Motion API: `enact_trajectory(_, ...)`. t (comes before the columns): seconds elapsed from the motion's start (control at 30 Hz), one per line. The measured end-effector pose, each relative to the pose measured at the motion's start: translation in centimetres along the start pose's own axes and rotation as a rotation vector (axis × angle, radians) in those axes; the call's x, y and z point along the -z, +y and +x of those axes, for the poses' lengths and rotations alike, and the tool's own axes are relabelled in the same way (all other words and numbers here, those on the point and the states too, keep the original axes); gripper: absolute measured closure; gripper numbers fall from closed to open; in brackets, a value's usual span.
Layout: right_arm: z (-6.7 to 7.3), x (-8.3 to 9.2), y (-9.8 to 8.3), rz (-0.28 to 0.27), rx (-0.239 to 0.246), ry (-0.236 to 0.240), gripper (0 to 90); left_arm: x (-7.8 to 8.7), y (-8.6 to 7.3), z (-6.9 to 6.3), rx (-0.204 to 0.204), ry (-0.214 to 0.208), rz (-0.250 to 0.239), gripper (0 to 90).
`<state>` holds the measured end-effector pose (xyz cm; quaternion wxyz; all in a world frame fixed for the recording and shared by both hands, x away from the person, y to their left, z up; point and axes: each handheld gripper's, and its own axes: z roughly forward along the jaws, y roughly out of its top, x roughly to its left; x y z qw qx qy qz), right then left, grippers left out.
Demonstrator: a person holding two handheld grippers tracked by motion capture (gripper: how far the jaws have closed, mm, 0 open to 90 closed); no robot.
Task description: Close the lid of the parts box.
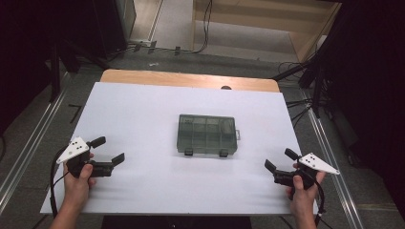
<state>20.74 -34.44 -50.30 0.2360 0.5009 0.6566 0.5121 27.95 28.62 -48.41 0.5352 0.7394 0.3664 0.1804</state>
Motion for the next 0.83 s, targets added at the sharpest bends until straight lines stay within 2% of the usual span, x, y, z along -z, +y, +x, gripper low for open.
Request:
enact_trajectory(0.23, -1.0, 0.9, -0.5, 0.007, -0.001, -0.025, 0.0, 1.2, -0.5, 1.1, -0.012, 0.016, 0.023, 0.0)
enact_trajectory(0.3, -1.1, 1.0, -0.6, 0.016, 0.018, -0.045, 0.0, 1.5, -0.6, 1.3, -0.014, 0.02, 0.024, 0.0)
enact_trajectory(0.37, -1.3, 1.2, -0.7, 0.014, 0.024, -0.043, 0.0, 1.7, -0.7, 1.4, -0.019, 0.028, 0.03, 0.0)
enact_trajectory(0.57, -2.1, 1.9, -1.1, -0.012, -0.007, -0.039, 0.0, 2.4, -0.7, 2.0, -0.018, 0.029, 0.023, 0.0)
enact_trajectory(0.73, -2.9, 2.4, -1.4, -0.046, -0.051, -0.039, 0.0, 2.3, -1.1, 2.4, 0.006, 0.015, 0.016, 0.0)
enact_trajectory(0.83, -2.9, 2.2, -1.4, -0.04, -0.045, -0.042, 0.0, 2.3, -1.2, 2.6, 0.02, 0.011, 0.001, 0.0)
